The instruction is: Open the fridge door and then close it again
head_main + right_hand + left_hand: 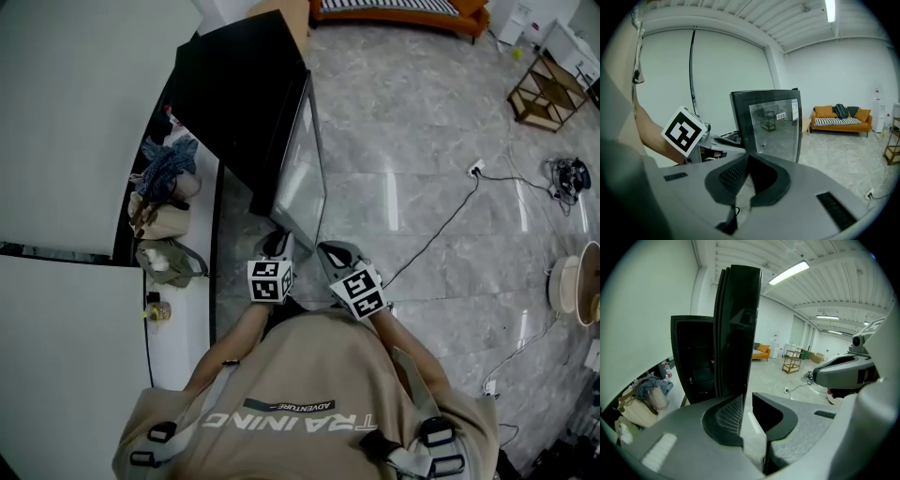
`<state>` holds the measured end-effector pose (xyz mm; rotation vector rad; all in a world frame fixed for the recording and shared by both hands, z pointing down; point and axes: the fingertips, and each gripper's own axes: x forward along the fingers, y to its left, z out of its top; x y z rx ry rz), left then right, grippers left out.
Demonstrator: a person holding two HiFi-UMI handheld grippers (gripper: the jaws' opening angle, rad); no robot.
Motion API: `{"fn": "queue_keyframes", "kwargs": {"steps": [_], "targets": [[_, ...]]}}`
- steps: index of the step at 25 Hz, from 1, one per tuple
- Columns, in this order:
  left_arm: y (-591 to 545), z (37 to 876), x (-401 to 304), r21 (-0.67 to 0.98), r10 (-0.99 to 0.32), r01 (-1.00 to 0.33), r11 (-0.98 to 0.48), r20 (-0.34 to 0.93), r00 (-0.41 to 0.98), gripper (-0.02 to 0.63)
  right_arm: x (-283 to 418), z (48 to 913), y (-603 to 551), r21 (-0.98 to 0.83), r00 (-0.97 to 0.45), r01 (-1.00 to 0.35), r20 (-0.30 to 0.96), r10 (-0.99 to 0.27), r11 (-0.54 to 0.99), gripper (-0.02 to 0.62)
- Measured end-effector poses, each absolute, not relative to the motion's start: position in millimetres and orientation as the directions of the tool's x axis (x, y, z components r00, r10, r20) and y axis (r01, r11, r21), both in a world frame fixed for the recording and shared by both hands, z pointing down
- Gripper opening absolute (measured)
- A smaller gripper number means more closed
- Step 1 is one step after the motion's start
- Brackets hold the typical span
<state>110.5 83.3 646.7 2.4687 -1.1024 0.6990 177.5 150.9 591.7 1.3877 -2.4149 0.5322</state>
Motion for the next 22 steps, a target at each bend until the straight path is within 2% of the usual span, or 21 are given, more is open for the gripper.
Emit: {"fn": "queue_keyframes", "kwargs": {"steps": [14, 22], "targets": [[115, 647, 172, 0.106, -0.626, -0.788, -0.606, 0.548, 0.555, 0.054, 248, 604, 182, -0.178, -0.496, -0.866, 0.434, -0.752, 0.468, -0.005], [125, 652, 197, 0.084, -0.573, -0.733, -0.675, 0.566, 0.592, 0.054, 259, 607, 192, -0.19, -0.463, -0.885, 0.448, -0.765, 0.424, -0.005]]}}
